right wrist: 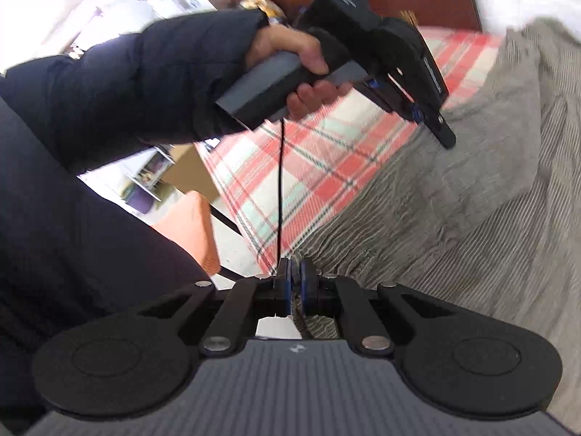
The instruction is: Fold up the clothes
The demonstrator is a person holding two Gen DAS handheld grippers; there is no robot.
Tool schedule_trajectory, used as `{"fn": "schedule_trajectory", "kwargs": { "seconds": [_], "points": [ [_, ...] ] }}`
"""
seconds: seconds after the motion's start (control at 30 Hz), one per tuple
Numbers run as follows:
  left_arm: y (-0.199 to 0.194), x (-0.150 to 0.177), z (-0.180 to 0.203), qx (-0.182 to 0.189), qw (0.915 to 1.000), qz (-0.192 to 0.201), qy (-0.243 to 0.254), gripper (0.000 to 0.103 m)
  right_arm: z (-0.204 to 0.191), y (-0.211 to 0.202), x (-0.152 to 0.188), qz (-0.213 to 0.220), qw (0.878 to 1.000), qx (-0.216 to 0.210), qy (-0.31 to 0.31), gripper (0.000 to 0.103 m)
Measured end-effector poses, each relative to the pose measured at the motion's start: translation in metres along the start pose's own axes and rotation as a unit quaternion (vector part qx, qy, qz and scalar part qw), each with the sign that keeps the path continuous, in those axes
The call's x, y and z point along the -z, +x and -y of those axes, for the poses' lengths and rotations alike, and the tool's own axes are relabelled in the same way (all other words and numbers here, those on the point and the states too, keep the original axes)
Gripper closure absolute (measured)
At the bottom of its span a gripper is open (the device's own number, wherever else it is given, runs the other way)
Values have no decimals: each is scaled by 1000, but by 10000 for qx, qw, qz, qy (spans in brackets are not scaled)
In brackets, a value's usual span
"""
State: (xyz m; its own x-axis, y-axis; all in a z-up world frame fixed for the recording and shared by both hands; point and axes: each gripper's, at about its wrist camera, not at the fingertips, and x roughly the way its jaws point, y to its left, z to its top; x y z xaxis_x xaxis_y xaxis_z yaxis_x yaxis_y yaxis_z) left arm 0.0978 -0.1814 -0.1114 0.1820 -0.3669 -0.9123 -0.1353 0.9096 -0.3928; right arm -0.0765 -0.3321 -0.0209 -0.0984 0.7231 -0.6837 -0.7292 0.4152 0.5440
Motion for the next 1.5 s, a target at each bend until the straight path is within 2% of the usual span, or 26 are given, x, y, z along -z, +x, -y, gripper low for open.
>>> {"fn": "schedule_trajectory", "kwargs": {
  "seconds": [0.23,0.27,0.3,0.43,0.5,0.57,0.63,0.7,0.73,0.87,0.97,1.13,1.2,1.27,1.33,1.37,1.43,1.47,1.5],
  "points": [
    [15,6,-18,53,9988,-179,459,95,-8,46,6,-372,9970,469,491,97],
    [16,7,-19,55,9983,-189,545,91,-8,49,8,-425,9964,521,514,97],
    [17,9,-19,41,9977,-186,645,80,-8,51,10,-481,9958,572,533,96],
    [14,18,-23,-73,9953,-58,967,68,-3,60,18,-587,9937,639,707,95],
    [10,21,-27,-88,9950,-31,996,57,-1,59,23,-551,9931,598,844,85],
    [2,25,-31,-145,9944,35,1046,50,1,58,27,-514,9923,544,989,82],
    [-7,29,-37,-207,9937,135,1091,49,2,55,31,-466,9915,476,1116,79],
    [-18,32,-46,-308,9937,256,1051,46,1,47,33,-346,9912,411,1210,54],
    [-24,36,-51,-349,9937,317,1021,46,1,41,34,-234,9910,409,1255,53],
    [-42,60,-59,-208,9938,387,1017,45,18,22,38,313,9820,579,1771,55],
    [-40,86,-55,-205,9922,256,1201,44,38,23,42,474,9733,773,2109,61],
    [-27,137,-44,-530,9852,44,1631,41,63,39,45,432,9672,824,2362,61],
    [-22,145,-43,-580,9854,16,1603,35,69,46,48,446,9648,801,2465,61],
    [-18,149,-43,-585,9871,-12,1491,34,74,53,50,464,9622,758,2574,61],
    [-14,153,-44,-590,9887,-40,1378,34,79,57,52,465,9596,713,2680,61],
    [-12,155,-44,-593,9894,-54,1321,38,82,59,54,451,9585,702,2725,61],
    [-8,160,-45,-598,9908,-81,1208,51,85,61,55,445,9571,655,2788,61],
    [-6,162,-45,-600,9915,-95,1152,74,85,61,55,459,9570,610,2798,65],
    [-4,164,-45,-603,9921,-109,1095,91,86,61,55,474,9569,565,2808,78]
  ]
}}
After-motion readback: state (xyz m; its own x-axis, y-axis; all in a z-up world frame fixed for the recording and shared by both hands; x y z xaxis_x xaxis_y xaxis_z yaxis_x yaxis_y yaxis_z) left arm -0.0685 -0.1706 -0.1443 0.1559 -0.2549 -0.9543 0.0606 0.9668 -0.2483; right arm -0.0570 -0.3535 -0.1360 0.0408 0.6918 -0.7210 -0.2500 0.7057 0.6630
